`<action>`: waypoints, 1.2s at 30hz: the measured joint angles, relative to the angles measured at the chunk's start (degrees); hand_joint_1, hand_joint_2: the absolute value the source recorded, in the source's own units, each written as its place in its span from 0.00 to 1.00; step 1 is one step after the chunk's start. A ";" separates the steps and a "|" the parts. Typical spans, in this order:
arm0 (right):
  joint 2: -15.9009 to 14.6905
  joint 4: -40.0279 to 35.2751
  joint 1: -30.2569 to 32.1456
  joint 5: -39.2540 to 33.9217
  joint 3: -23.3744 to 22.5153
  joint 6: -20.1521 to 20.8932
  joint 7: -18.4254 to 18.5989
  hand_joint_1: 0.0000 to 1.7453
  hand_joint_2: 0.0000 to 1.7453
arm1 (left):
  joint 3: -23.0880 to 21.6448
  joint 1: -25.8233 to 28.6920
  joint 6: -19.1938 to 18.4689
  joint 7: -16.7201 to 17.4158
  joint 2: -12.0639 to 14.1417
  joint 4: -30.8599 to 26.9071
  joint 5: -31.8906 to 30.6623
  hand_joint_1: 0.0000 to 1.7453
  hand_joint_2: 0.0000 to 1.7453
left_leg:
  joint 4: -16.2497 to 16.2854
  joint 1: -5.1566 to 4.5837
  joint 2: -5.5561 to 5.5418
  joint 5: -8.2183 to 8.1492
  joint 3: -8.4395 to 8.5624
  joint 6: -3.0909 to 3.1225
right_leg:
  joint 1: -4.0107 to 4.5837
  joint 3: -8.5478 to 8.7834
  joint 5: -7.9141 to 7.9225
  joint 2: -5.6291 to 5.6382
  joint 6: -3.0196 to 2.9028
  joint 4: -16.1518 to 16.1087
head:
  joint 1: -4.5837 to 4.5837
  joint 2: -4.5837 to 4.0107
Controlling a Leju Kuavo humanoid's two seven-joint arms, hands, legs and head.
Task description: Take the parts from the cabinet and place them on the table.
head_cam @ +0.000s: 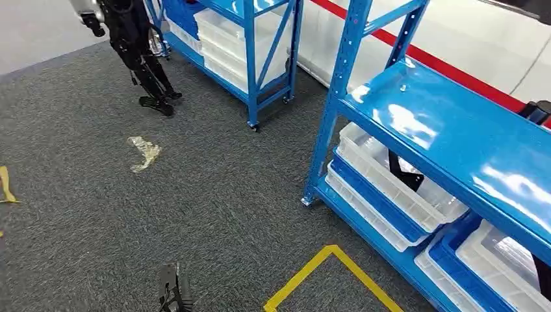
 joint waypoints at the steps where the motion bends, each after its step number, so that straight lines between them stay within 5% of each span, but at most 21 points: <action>1: 0.09 0.00 0.08 -0.56 -0.52 -0.26 0.22 0.00 0.00 | -0.43 0.02 -0.19 0.26 0.63 0.15 -0.48 0.00 0.00 | 0.01 -0.09 0.82 -0.10 -0.02 0.07 | -0.09 -2.10 -1.39 -0.35 -0.02 4.11 | -0.05 0.00; 3: 0.20 0.00 0.78 -1.31 -1.55 -1.16 -0.30 0.00 0.00 | -0.87 0.07 -0.85 0.57 2.07 0.37 -1.27 0.00 0.00 | 0.02 -0.07 2.26 -0.32 0.08 -0.08 | -0.35 -2.60 -0.95 -0.66 0.80 5.13 | -0.02 0.00; 5: 0.11 0.00 1.64 -1.64 -2.47 -1.70 -0.98 0.00 0.00 | -1.25 0.18 -1.42 0.50 3.03 0.52 -1.66 0.00 0.00 | 0.03 0.01 3.32 -0.65 0.41 -0.53 | -0.63 2.69 2.76 -1.76 2.01 -4.53 | -0.02 0.00; 6: 0.11 0.00 1.75 -1.64 -2.73 -1.81 -1.27 0.00 0.00 | -1.33 0.29 -1.44 0.28 3.45 0.59 -1.72 0.00 0.00 | 0.07 0.00 3.83 -0.89 0.73 -0.87 | -0.65 5.84 4.44 -3.92 2.34 -10.17 | 0.02 0.00; 7: 0.37 0.00 1.67 -1.51 -2.97 -1.84 -1.57 0.00 0.00 | -1.29 0.51 -1.40 -0.22 4.34 0.65 -1.75 0.00 0.00 | 0.01 -0.51 4.36 -1.20 1.00 -1.33 | -0.34 6.66 4.77 -6.49 1.69 -11.07 | 0.02 0.00; 11: 0.87 0.00 1.71 -0.13 -3.34 -2.67 -1.18 0.00 0.00 | -1.00 2.07 -2.95 -2.30 7.10 0.76 -1.64 0.00 0.00 | -0.51 -0.34 7.14 -2.08 2.62 -2.72 | 0.14 6.99 4.81 -3.40 0.09 -11.61 | -0.02 0.00; 12: 0.90 0.00 1.73 0.02 -3.36 -2.71 -1.07 0.00 0.00 | -0.74 2.44 -3.54 -2.87 7.76 0.81 -1.66 0.00 0.00 | -0.21 0.14 6.42 -2.57 2.47 -3.27 | -0.88 7.37 4.96 -2.59 -0.50 -11.90 | -0.09 0.00; 13: 0.98 0.00 1.81 0.07 -3.43 -2.73 -1.05 0.00 0.00 | -0.57 2.93 -4.30 -3.49 8.65 0.98 -1.90 0.00 0.00 | 2.04 0.28 2.77 -4.16 1.73 -3.39 | -0.79 7.51 4.82 -2.00 -1.07 -11.88 | -0.26 0.00; 14: 1.01 0.00 1.69 0.00 -3.54 -2.71 -1.07 0.00 0.00 | -0.52 3.49 -4.92 -3.76 9.13 1.16 -2.27 0.00 0.00 | 5.61 0.34 0.76 -6.19 0.06 -3.41 | -0.71 7.50 4.87 -1.47 -1.67 -11.88 | -0.41 0.00; 17: 1.57 0.00 1.59 -0.20 -3.91 -2.14 -1.20 0.00 0.00 | -0.41 5.93 -5.87 -4.24 10.64 2.05 -2.97 0.00 0.00 | 17.85 0.33 -0.93 -10.60 -6.59 -3.49 | -0.34 7.56 4.77 1.30 -1.89 -11.84 | -0.42 0.00; 19: 1.68 0.00 1.94 -0.24 -4.08 -2.08 -1.16 0.00 0.00 | -0.41 6.87 -6.51 -4.31 11.30 2.45 -3.49 0.00 0.00 | 14.48 0.33 -0.99 -6.85 -6.01 -3.18 | -0.25 7.79 4.76 2.96 -1.88 -11.79 | -0.39 0.00; 21: 1.88 0.00 1.94 0.07 -4.26 -1.94 -1.14 0.00 0.00 | -0.41 7.35 -7.19 -4.55 11.80 2.71 -3.71 0.00 0.00 | 4.19 0.48 -2.32 -1.24 -1.44 -2.88 | -0.26 8.05 4.74 4.40 -1.84 -11.77 | -0.39 0.00; 22: 2.08 0.00 1.89 0.26 -4.26 -1.92 -1.14 0.00 0.00 | -0.41 7.52 -7.52 -4.74 12.02 3.03 -3.93 0.00 0.00 | 0.81 0.72 -5.48 -0.91 0.02 -2.72 | -0.22 7.97 4.74 4.84 -1.77 -11.69 | -0.39 0.00; 23: 2.12 0.00 1.73 0.37 -4.28 -1.92 -1.14 0.00 0.00 | -0.41 7.75 -7.67 -4.90 12.06 3.23 -4.00 0.00 0.00 | 0.41 0.58 -5.06 -1.07 0.14 -2.89 | 0.44 7.71 4.63 5.41 -1.50 -11.57 | -0.33 0.00; 26: 2.36 0.00 1.97 0.48 -4.30 -1.90 -1.09 0.00 0.00 | -0.37 8.32 -7.89 -5.20 12.33 3.52 -4.06 0.00 0.00 | 0.38 -0.13 -3.41 -0.93 0.22 -1.97 | -0.12 6.91 5.04 6.77 -0.33 -12.07 | -0.35 0.00; 27: 2.21 0.00 2.02 0.59 -4.33 -1.79 -1.01 0.00 0.00 | -0.37 8.32 -8.02 -5.23 12.17 3.52 -4.06 0.00 0.00 | -0.35 0.47 -2.53 -0.31 0.78 -1.31 | 0.42 6.83 4.90 6.43 0.04 -11.66 | -0.31 0.00; 28: 2.25 0.00 2.06 0.88 -4.30 -1.66 -0.92 0.00 0.00 | -0.33 8.42 -8.28 -5.38 12.41 3.56 -4.06 0.00 0.00 | -0.62 0.37 -2.11 -0.19 1.00 -0.91 | 0.31 6.17 3.96 2.61 -0.02 -10.16 | -0.20 0.00; 29: 2.25 0.00 1.94 1.18 -4.30 -1.29 -0.85 0.00 0.00 | -0.26 8.72 -8.59 -5.73 12.56 3.76 -4.04 0.00 0.00 | -0.63 0.38 -1.33 -0.18 1.02 -0.71 | 0.40 4.60 2.05 0.70 -0.23 -6.99 | 0.22 0.00; 32: 2.25 0.00 1.46 2.19 -4.30 -0.28 -0.50 0.00 0.00 | 0.11 10.50 -9.20 -6.93 12.76 4.50 -3.32 0.00 0.00 | -0.61 0.23 1.55 -0.41 0.96 -0.57 | 0.03 -2.08 -3.03 -0.43 -0.01 6.30 | 0.28 0.00; 34: 2.01 0.00 1.49 3.26 -4.30 0.72 -0.04 0.00 0.00 | 0.77 11.26 -9.35 -7.94 12.70 4.85 -2.55 0.00 0.00 | -0.60 0.40 2.91 -0.63 1.11 -0.82 | -0.37 -0.90 -1.58 -0.76 1.19 4.13 | 0.31 0.00; 36: 1.73 0.00 1.13 4.31 -4.24 1.51 0.22 0.00 0.00 | 1.36 11.73 -9.33 -8.77 12.41 4.98 -1.61 0.00 0.00 | -0.58 0.66 4.01 -0.95 1.55 -1.30 | -0.65 4.86 2.24 -2.44 2.48 -6.44 | 0.28 0.00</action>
